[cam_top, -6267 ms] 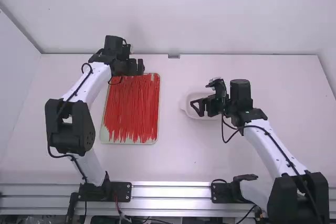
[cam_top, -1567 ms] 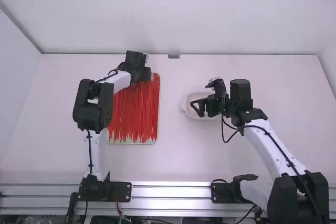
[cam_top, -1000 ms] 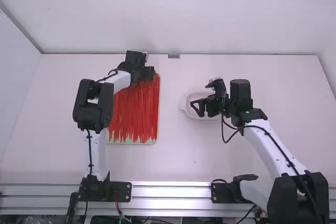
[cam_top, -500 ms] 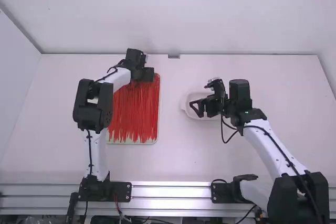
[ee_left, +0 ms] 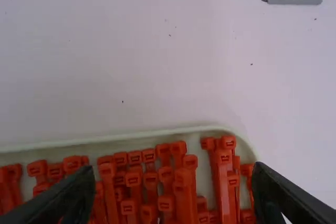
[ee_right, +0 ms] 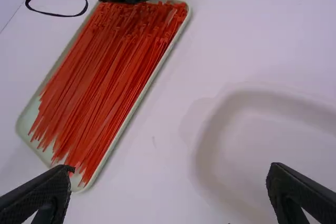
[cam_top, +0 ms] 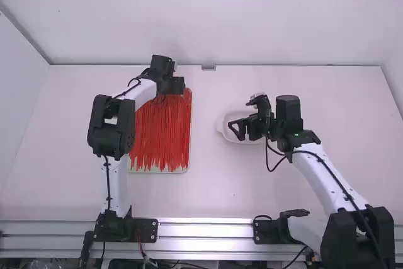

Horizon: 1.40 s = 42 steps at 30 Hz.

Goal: Fasten the cable tie

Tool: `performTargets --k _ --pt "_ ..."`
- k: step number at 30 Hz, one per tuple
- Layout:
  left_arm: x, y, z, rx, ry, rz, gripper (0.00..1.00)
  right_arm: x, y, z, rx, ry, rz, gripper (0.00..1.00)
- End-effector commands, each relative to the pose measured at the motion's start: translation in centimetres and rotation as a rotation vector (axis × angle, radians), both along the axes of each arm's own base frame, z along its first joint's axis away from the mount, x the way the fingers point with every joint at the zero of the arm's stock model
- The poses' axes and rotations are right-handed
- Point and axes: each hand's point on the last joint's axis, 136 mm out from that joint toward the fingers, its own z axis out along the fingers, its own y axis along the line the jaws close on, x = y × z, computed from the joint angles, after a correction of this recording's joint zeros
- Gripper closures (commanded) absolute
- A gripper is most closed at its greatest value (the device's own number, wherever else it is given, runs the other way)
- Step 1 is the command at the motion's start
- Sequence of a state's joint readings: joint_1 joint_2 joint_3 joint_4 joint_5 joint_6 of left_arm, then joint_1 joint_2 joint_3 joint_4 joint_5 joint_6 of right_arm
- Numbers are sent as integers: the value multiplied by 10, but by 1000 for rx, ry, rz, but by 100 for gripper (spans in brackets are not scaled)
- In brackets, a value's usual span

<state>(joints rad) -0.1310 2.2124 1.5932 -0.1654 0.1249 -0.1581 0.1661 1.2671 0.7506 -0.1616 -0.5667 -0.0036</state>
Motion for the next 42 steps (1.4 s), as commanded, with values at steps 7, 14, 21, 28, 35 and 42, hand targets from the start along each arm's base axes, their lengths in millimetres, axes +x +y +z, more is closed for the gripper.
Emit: performTargets --k 7,14,21,28,35,42 --pt "-2 -6 -19 13 16 -11 20 5 5 11 10 -24 15 0" --pt "-6 -5 -40 13 56 -3 20 5 6 12 8 -26 19 0" --pt "-3 -5 -41 9 45 1 23 5 6 12 10 -24 17 1" --pt "0 -6 -38 10 33 -3 28 4 8 12 8 -27 27 0" --pt "1 -5 -37 14 31 -3 33 6 3 12 9 -24 9 1" --pt "3 -6 -32 12 16 -3 36 5 6 11 5 -27 16 1"
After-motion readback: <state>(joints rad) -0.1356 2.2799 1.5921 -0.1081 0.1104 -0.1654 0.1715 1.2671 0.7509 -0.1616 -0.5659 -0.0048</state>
